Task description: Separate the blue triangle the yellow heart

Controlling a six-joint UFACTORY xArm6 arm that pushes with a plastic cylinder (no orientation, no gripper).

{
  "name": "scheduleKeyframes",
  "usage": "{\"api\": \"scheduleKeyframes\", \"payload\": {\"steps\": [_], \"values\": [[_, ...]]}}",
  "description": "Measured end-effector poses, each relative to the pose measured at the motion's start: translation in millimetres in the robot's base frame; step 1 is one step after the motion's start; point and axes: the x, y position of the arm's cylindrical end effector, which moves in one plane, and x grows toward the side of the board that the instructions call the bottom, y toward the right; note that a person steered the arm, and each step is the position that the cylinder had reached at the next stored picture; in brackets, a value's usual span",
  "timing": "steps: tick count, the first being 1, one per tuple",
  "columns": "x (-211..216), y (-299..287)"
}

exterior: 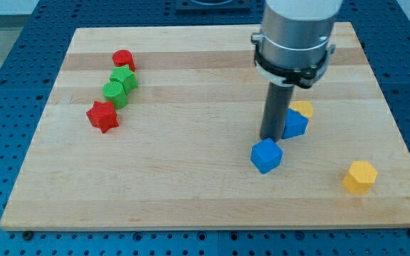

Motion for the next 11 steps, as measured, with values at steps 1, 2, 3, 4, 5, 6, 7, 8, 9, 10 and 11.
{"api": "scheduleKeyframes", "payload": {"steps": [1, 2, 3, 4, 5, 6, 7, 8, 9, 10, 11], "values": [[-14, -15], [-67, -14], [-74, 33], [-58, 39], [-56, 39], [-16, 45], [-7, 46], [14, 46], [39, 52], [52, 59], [36, 47]]}}
